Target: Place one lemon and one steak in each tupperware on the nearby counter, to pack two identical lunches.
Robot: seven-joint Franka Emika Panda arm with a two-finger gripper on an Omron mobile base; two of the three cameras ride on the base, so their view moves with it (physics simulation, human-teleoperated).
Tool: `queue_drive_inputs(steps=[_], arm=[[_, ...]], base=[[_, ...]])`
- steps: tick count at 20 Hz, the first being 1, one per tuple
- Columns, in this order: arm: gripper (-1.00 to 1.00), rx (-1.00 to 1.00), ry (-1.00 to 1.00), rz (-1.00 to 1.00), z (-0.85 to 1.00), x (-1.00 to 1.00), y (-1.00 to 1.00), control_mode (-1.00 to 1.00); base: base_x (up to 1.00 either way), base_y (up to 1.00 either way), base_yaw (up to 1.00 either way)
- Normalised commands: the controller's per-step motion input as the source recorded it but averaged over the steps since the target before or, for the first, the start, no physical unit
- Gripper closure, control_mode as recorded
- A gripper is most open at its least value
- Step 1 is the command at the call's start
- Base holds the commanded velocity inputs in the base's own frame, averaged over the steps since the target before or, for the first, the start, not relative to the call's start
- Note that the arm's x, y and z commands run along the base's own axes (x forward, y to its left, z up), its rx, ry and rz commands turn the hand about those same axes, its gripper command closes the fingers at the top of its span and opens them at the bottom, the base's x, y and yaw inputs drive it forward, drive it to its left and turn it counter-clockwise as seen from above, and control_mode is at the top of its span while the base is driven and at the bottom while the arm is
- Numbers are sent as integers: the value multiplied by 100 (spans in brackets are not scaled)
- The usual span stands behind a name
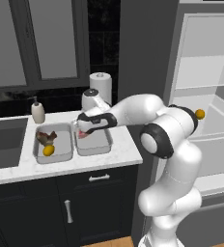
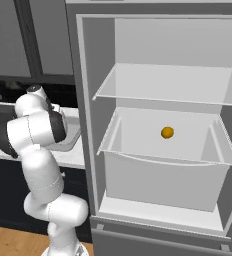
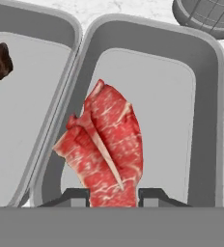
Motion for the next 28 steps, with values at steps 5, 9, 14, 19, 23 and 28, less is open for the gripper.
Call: queue_drive_inputs(steps=[5,9,14,19,23,28], arm=[[100,-1,0,-4,-5,10,2,-100],[100,-1,0,-3,-11,11,-6,-100],[100,0,0,1,-19,24,-33,-100],[100,0,0,4,-18,31,-16,-100],[-100,-11,0,2,-15,50,14,-100],[-100,-10,0,0,-2,56,6,-100]], base=[[0,0,0],[0,0,0],[0,0,0],[0,0,0],[0,0,0],[0,0,0]])
